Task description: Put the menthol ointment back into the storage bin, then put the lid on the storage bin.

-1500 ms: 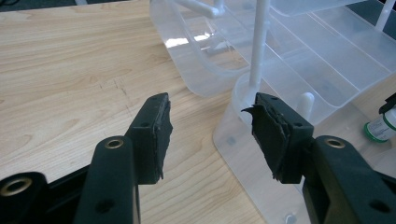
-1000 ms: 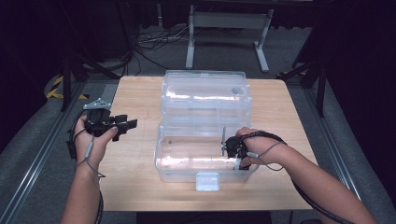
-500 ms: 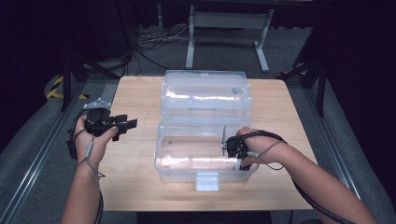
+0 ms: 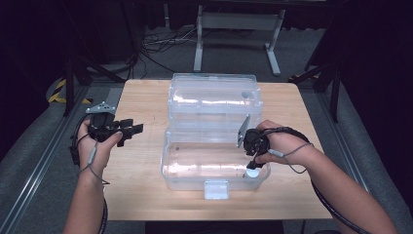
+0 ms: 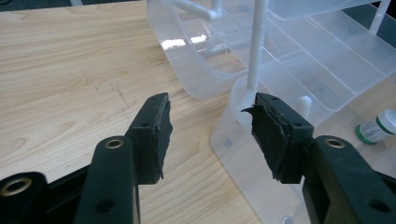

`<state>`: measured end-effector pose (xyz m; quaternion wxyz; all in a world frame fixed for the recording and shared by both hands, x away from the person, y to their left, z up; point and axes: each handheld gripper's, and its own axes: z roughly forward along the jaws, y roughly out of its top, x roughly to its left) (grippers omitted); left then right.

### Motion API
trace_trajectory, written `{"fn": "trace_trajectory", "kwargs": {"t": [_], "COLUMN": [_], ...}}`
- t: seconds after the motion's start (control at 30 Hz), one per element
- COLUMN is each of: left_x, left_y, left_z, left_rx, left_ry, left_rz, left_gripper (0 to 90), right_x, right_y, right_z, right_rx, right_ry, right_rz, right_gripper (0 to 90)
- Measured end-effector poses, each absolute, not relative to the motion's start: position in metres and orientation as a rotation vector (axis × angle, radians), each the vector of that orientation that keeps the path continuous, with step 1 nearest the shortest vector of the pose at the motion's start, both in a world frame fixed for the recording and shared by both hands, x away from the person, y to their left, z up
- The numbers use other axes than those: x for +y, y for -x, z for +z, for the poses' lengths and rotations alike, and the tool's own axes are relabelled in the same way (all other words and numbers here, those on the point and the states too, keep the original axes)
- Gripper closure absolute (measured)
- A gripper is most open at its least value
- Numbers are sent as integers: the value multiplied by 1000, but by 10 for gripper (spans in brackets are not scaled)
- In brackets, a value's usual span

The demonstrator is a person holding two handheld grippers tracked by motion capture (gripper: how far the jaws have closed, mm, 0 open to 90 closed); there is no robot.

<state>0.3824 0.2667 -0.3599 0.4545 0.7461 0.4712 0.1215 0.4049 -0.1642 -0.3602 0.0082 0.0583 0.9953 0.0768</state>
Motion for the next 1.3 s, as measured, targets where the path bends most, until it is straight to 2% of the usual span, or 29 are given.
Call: {"fn": "trace_trajectory", "kwargs": {"t": [0.4,0.7,1.3], "left_x": [255,239,218], "left_y": [-369,-356,-322], "left_z": [-349,-345,-367], "left_rx": [1082,1019,861], "left_ry": [-1852,-1894,-1958], "left_rz": [275,250,82], "left_gripper": [477,479,513], "right_x": [-178,-185,-169], "right_y": [-406,-424,-461], "right_z": [-320,-287,-269], "right_rx": [3024,2868,2746], "right_ry": [-325,-426,-525], "right_rz": [563,846,977], "right_gripper": [525,531,519]}}
